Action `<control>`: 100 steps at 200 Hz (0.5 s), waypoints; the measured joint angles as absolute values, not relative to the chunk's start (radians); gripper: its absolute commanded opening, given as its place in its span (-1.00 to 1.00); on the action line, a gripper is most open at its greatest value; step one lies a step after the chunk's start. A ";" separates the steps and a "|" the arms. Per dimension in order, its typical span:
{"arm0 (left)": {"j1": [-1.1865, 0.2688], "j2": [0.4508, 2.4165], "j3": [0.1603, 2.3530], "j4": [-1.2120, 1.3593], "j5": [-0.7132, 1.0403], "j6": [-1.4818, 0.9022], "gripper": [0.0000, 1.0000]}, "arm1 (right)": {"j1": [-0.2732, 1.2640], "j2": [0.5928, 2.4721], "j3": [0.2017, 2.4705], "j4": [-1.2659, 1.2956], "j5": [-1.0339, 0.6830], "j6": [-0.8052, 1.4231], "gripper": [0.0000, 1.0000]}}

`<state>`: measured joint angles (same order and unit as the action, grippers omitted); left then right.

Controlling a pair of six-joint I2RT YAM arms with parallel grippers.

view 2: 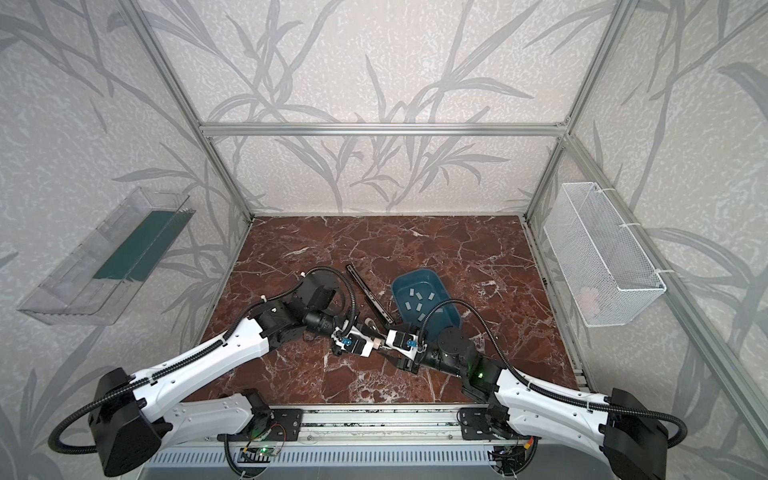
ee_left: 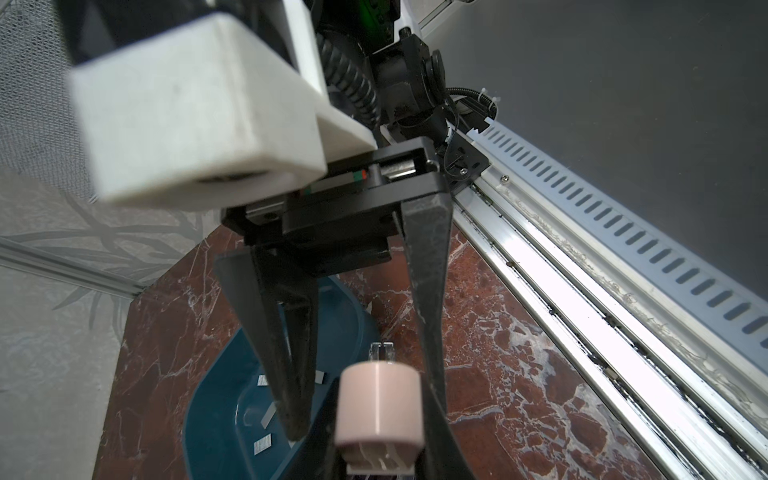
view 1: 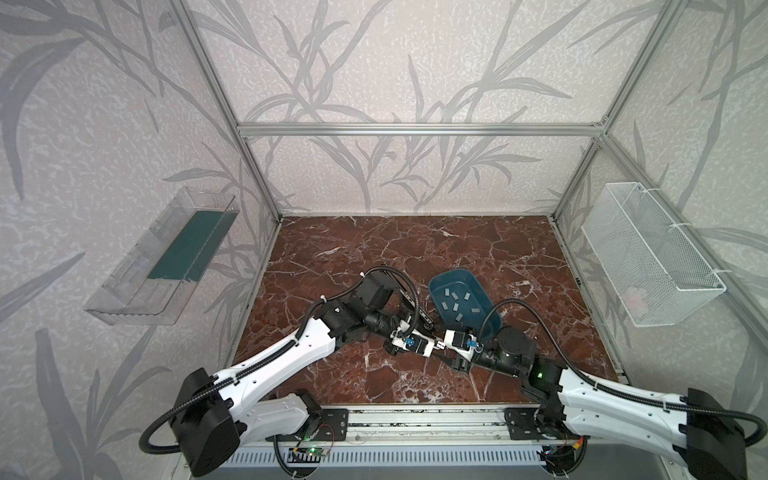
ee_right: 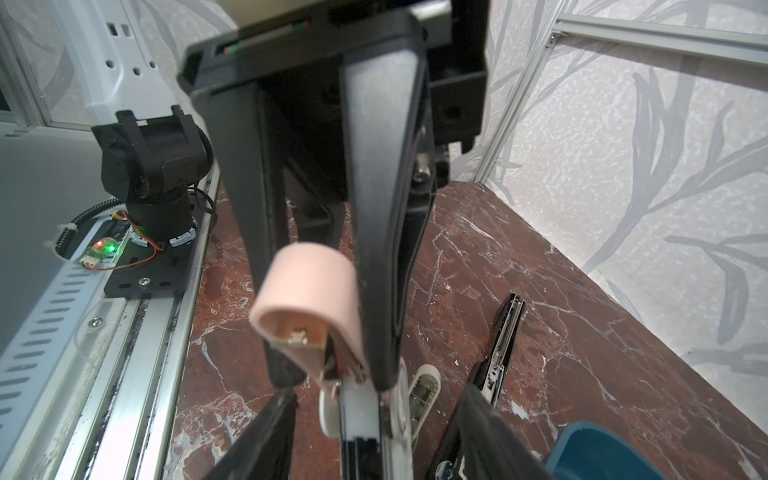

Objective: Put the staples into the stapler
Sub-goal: 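Carry the pink remover toward the right gripper, which closes on it, then open the left gripper and withdraw it while the right holds the pink remover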

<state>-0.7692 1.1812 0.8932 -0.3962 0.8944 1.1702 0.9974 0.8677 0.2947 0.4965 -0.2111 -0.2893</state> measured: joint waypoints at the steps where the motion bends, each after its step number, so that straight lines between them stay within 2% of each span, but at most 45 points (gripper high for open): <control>1: -0.770 1.182 0.893 -0.397 0.896 1.171 -1.00 | 0.998 0.868 0.295 0.497 -0.211 -0.289 0.11; 31: -0.778 1.187 0.893 -0.397 0.918 1.176 -1.00 | 1.007 0.895 0.295 0.501 -0.211 -0.301 -0.06; 58: -0.779 1.185 0.893 -0.395 0.919 1.175 -1.00 | 1.010 0.924 0.298 0.501 -0.209 -0.305 -0.11; 83: -0.780 1.182 0.893 -0.387 0.917 1.175 -1.00 | 1.010 0.942 0.298 0.505 -0.207 -0.305 -0.32; 100: -0.779 1.181 0.893 -0.388 0.917 1.169 -1.00 | 1.013 0.944 0.298 0.505 -0.203 -0.314 -0.36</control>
<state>-0.7792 1.1812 0.8932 -0.3878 0.9169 1.1687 1.0130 0.9436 0.2981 0.5049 -0.2031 -0.3138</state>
